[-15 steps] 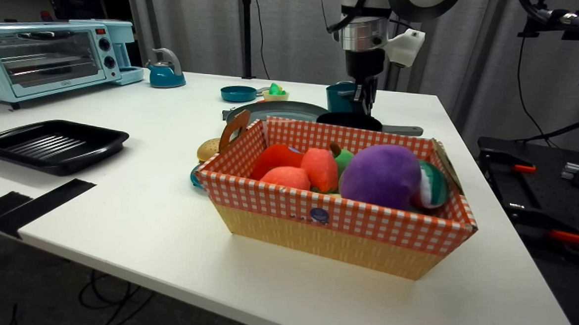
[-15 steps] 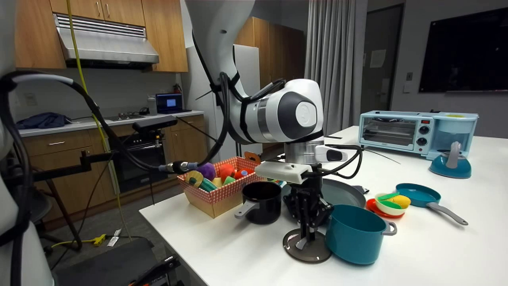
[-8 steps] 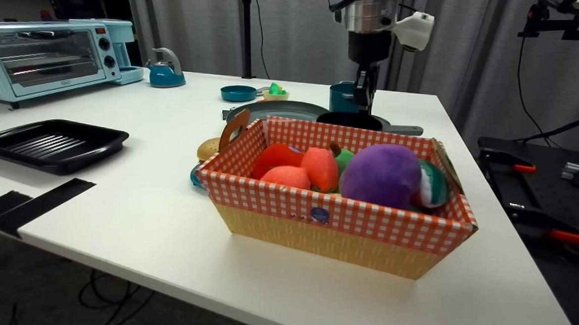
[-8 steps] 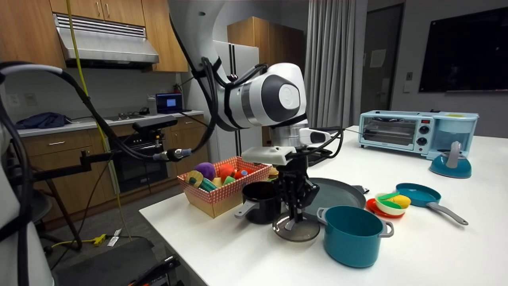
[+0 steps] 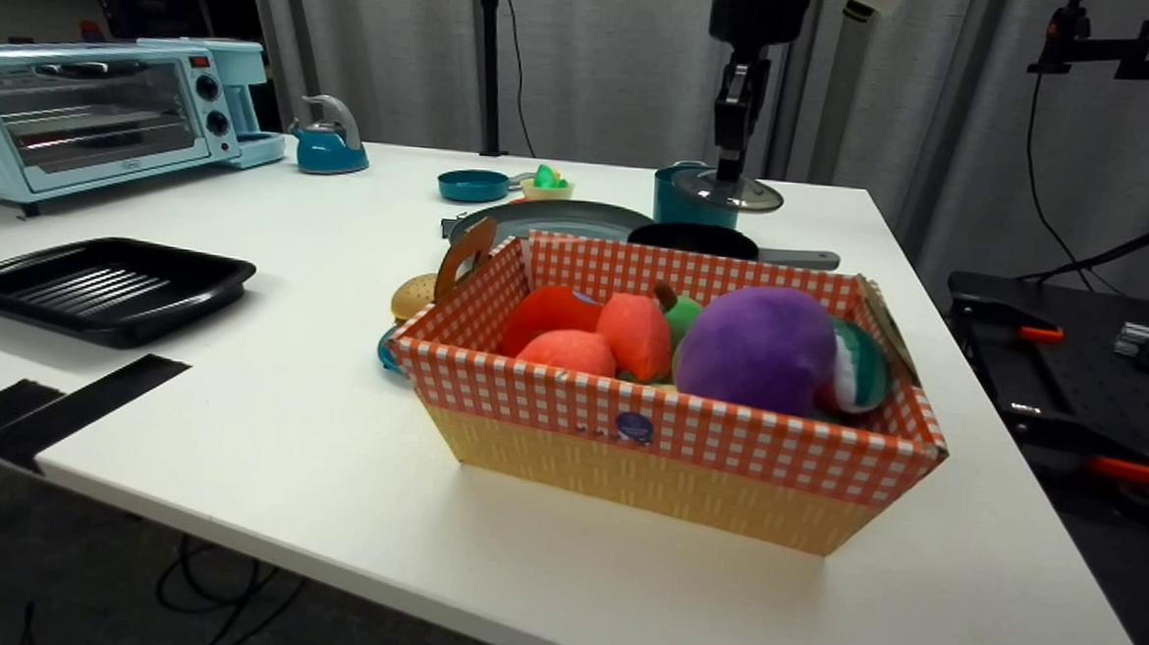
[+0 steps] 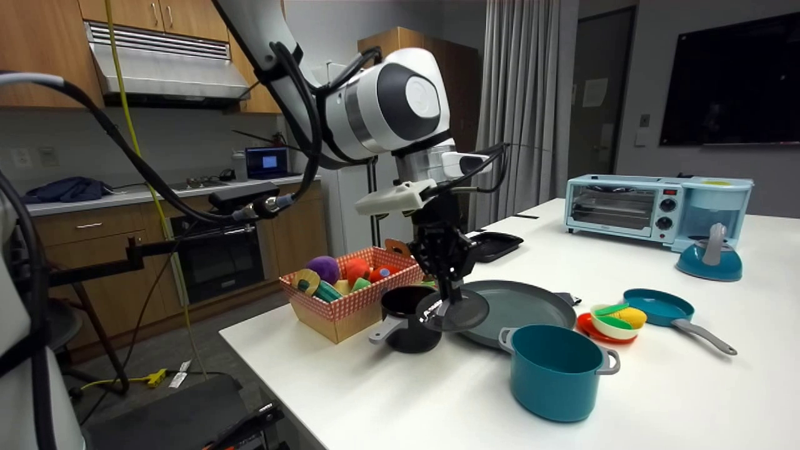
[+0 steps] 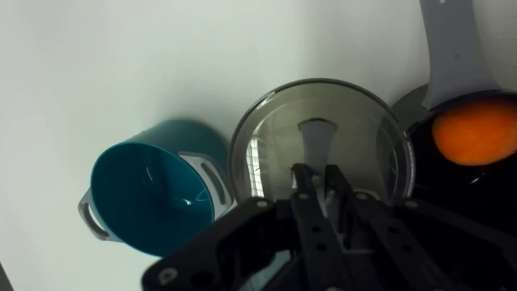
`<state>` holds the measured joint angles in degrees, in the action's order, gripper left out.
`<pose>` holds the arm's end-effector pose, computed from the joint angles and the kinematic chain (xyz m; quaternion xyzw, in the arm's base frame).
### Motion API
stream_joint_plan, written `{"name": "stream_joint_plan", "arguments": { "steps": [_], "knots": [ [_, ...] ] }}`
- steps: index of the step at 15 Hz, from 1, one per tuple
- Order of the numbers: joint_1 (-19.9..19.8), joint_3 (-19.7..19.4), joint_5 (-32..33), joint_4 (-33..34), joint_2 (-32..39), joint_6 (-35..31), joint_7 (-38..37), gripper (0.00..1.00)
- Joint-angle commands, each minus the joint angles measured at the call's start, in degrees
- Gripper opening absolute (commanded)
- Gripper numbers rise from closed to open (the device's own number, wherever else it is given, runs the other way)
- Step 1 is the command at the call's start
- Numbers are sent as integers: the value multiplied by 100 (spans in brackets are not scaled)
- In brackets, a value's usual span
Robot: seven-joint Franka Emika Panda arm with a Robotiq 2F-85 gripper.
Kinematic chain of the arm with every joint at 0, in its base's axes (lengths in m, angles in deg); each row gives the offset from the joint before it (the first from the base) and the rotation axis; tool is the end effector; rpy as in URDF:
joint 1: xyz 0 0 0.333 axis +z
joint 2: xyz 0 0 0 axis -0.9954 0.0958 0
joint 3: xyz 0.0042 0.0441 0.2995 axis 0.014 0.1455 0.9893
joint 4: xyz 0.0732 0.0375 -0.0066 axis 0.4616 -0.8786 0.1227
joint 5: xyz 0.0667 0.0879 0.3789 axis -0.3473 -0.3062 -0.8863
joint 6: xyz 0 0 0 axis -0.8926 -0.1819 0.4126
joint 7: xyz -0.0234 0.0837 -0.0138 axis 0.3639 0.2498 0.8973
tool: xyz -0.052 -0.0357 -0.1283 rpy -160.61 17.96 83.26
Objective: Uncover the small pot,put a plush toy in the pot and cover it
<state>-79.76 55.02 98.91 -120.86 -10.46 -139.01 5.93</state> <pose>0.4712 0.0161 0.2508 0.9938 0.0113 0.0319 0.1059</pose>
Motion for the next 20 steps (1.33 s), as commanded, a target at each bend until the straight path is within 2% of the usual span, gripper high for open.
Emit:
{"name": "stream_joint_plan", "arguments": {
  "steps": [1, 12, 20],
  "knots": [
    [-116, 265, 149, -149, -487, 222, -162, 3],
    [30, 879, 58, 226, -43, 277, 2, 3],
    [103, 889, 95, 632, 496, 353, 96, 3]
  ]
}}
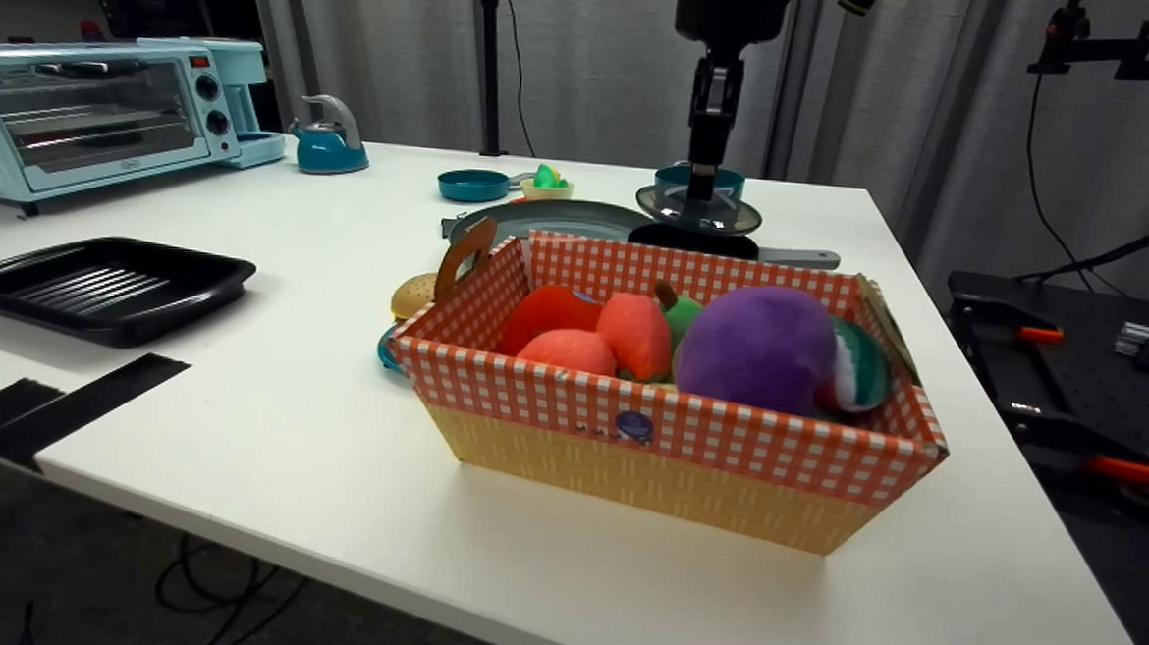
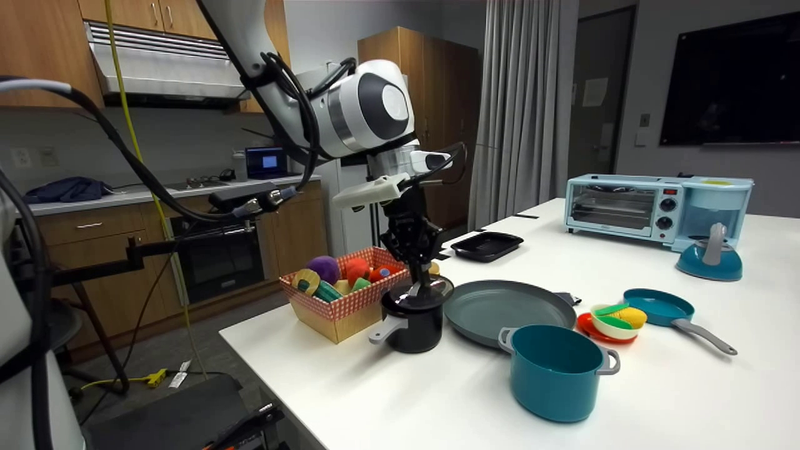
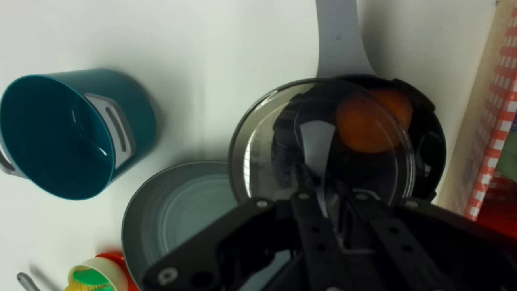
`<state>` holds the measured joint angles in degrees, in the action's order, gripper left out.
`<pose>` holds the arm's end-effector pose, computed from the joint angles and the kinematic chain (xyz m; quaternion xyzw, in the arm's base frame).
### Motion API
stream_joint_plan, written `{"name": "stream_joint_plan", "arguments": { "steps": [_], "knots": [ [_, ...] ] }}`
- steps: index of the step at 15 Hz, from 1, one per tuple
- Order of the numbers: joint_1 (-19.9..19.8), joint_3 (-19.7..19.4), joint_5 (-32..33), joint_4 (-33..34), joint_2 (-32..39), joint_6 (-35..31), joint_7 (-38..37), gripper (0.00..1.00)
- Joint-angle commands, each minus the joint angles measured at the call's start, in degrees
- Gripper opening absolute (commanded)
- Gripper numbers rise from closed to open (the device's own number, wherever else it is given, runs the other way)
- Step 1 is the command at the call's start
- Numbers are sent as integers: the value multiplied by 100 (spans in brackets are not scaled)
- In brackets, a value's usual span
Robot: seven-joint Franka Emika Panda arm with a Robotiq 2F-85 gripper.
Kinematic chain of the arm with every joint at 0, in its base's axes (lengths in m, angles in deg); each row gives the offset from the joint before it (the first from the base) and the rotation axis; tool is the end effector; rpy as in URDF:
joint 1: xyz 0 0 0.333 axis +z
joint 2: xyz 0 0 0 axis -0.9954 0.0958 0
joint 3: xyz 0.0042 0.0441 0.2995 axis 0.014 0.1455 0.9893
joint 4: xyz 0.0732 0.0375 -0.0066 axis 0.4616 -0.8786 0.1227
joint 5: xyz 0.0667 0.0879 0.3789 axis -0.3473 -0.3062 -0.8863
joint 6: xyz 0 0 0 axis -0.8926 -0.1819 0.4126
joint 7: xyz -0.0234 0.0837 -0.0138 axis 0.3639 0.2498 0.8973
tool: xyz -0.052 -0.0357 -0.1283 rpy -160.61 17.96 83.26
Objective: Uncover the small pot,put a plush toy in the pot and cover it
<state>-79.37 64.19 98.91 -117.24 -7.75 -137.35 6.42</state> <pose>0.4786 0.0960 0.2511 0.9889 0.0958 0.0348 0.1077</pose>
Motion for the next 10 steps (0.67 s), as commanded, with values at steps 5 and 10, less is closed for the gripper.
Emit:
{"name": "stream_joint_plan", "arguments": {
  "steps": [5, 10],
  "knots": [
    [202, -40, 119, 489, 495, 330, 109, 3],
    [290, -58, 85, 595, 627, 450, 191, 39]
  ]
}}
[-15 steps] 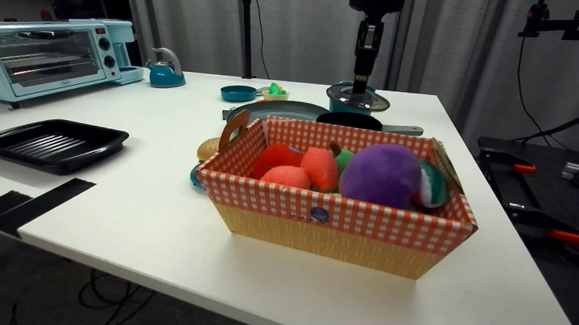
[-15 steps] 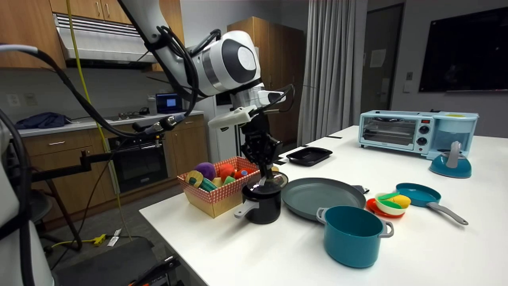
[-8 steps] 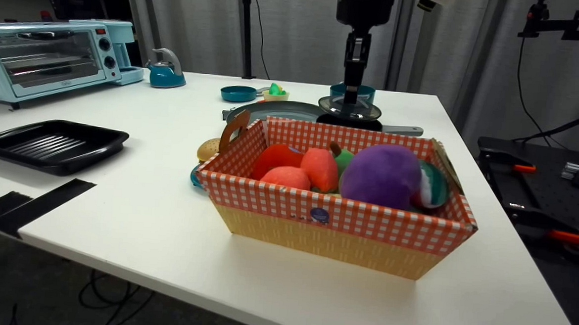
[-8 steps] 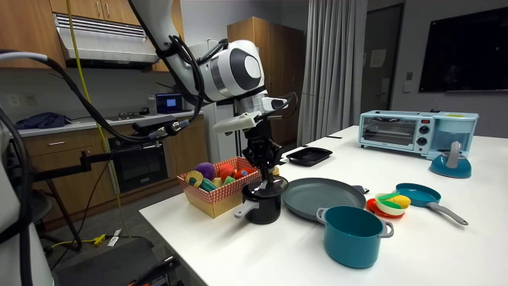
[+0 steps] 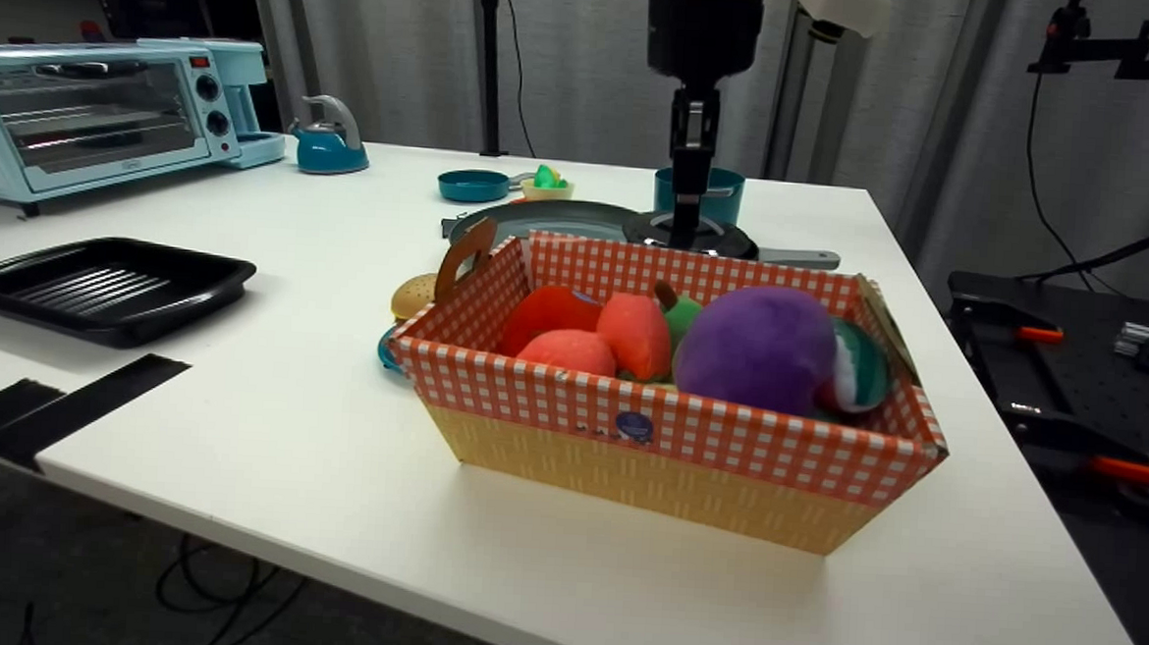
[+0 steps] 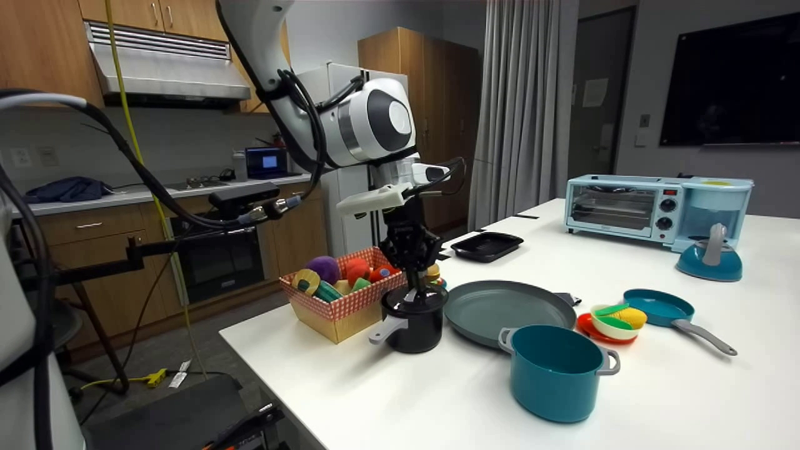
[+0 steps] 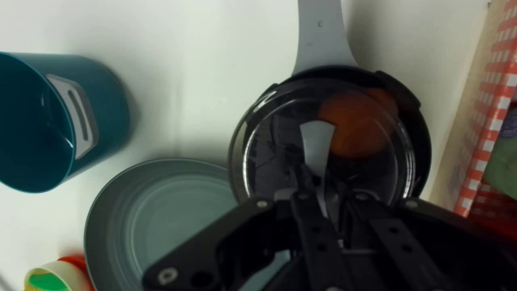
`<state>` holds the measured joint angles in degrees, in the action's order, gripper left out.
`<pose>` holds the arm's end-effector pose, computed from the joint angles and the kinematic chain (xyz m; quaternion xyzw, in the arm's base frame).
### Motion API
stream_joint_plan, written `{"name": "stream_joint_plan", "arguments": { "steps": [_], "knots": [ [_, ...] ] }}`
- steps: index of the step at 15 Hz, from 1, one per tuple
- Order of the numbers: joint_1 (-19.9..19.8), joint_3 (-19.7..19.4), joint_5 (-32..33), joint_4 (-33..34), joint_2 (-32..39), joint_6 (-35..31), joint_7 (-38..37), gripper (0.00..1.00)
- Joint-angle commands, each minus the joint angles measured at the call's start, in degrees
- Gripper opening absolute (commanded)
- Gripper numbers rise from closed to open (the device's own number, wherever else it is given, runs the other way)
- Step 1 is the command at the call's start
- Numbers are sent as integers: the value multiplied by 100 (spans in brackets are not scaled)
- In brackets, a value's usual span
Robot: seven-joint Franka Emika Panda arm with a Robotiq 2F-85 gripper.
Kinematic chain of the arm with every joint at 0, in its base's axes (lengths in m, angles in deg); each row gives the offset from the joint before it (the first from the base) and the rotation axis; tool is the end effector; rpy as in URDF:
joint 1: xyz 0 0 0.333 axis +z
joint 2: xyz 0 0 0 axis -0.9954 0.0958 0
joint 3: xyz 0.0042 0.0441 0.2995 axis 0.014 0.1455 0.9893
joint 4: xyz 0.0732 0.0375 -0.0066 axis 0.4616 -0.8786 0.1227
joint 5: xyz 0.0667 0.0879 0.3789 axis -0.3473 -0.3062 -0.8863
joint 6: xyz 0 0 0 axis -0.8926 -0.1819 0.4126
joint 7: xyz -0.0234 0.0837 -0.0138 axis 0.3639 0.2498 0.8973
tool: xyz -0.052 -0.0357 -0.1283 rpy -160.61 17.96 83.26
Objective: Uncover the small pot,put a plush toy in the pot and cover it
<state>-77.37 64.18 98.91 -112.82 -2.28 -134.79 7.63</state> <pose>0.4902 0.1146 0.2310 0.9863 0.1217 0.0057 0.1114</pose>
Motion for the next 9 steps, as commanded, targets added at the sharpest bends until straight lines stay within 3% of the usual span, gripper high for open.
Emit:
{"name": "stream_joint_plan", "arguments": {
  "steps": [1, 9],
  "knots": [
    [97, -59, 69, 166, 92, 225, 88, 41],
    [127, -69, 36, 216, 99, 333, 147, 99]
  ]
}}
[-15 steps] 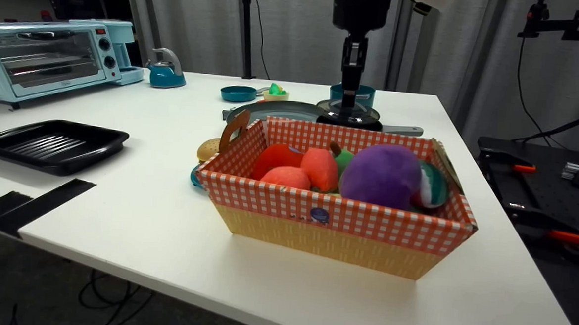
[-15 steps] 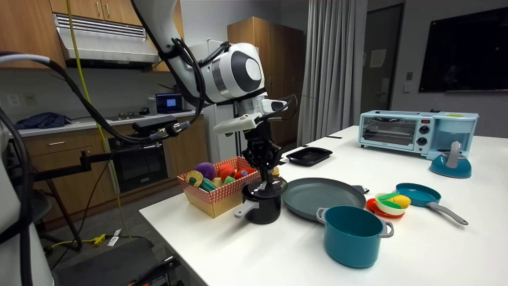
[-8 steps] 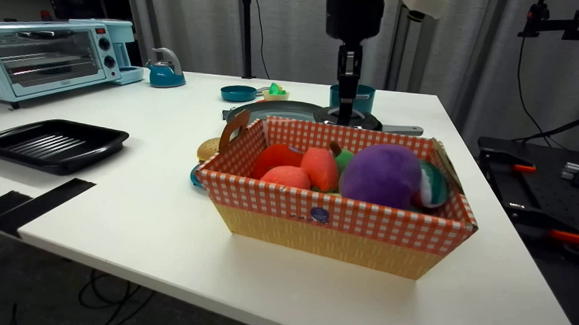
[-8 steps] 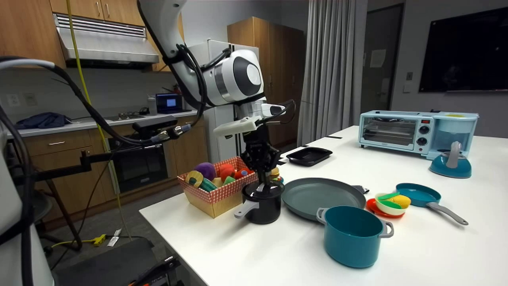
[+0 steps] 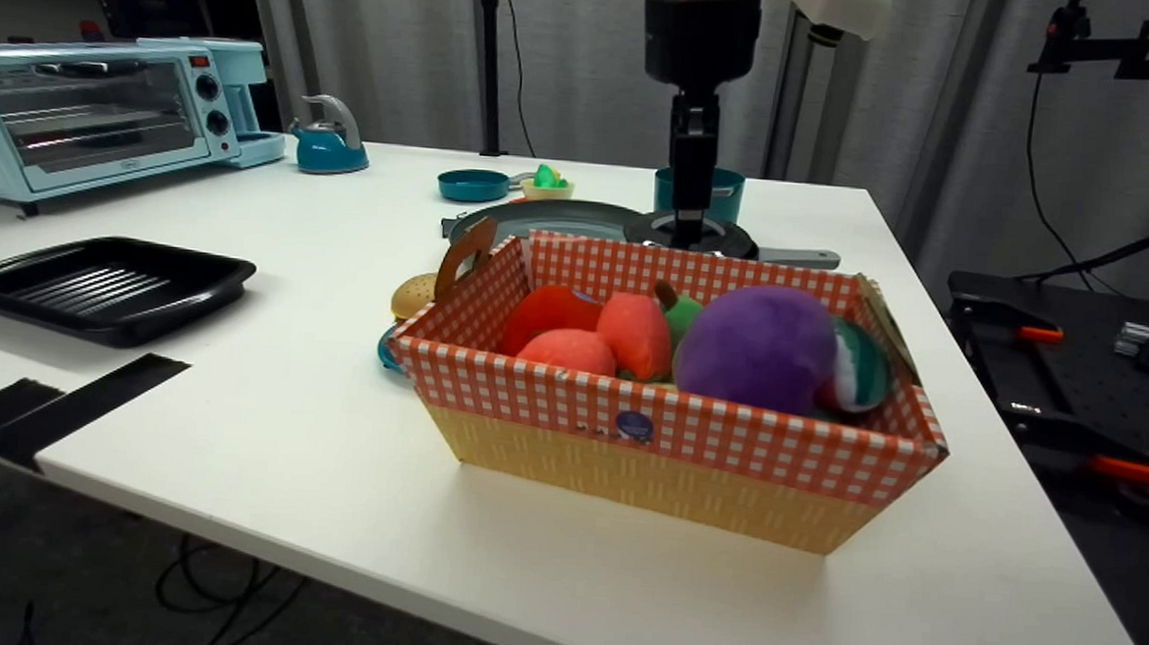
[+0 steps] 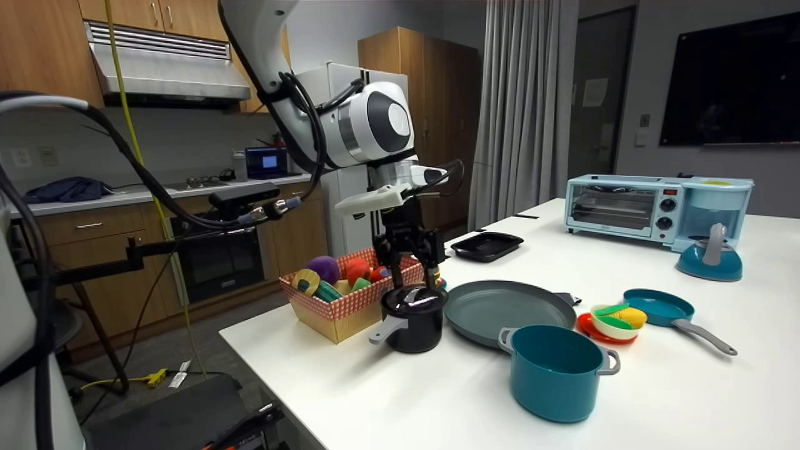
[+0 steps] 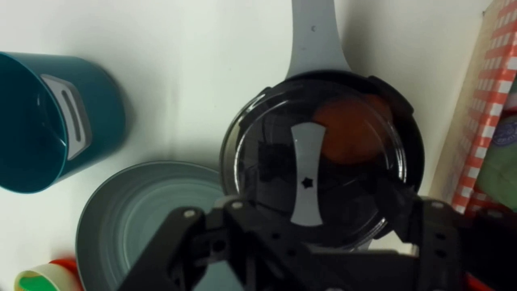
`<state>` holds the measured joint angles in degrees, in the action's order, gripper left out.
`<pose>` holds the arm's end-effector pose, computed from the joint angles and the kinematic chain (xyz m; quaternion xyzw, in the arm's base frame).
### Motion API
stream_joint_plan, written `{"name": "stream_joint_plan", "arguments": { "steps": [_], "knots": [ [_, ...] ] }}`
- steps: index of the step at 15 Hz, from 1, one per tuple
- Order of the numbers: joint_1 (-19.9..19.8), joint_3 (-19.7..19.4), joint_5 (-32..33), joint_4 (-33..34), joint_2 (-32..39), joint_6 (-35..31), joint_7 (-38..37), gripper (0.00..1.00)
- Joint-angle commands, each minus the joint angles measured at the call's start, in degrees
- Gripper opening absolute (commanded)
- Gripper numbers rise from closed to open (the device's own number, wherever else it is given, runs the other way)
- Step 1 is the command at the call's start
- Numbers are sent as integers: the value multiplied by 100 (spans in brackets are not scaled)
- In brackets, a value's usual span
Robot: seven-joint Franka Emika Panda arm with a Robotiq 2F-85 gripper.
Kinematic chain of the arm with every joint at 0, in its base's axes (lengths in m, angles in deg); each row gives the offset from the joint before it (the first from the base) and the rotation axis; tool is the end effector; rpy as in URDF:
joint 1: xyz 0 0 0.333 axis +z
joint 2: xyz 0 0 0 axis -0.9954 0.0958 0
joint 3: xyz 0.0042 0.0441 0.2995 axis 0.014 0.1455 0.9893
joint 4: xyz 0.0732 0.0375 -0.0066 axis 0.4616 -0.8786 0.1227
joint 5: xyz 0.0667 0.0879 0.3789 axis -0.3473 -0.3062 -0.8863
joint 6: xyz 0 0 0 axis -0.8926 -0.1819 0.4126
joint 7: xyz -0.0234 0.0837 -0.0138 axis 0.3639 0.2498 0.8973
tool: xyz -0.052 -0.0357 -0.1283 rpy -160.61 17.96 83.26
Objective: Uncover the small pot,put a plush toy in the pot and cover it
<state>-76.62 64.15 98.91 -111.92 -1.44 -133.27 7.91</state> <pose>0.4900 0.1197 0.2278 0.9849 0.1287 -0.0056 0.1156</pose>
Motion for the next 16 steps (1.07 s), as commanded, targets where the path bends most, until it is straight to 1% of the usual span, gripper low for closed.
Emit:
{"name": "stream_joint_plan", "arguments": {
  "steps": [1, 4, 8, 12, 16],
  "knots": [
    [53, -66, 30, 133, 5, 192, 131, 100],
    [67, -40, -31, 137, -71, 215, 199, 100],
    [34, -21, -322, 168, -246, 249, 358, 100],
    [-42, -78, -680, 183, -494, 274, 309, 100],
    [-135, -175, -859, 63, -838, 218, 136, 100]
  ]
}}
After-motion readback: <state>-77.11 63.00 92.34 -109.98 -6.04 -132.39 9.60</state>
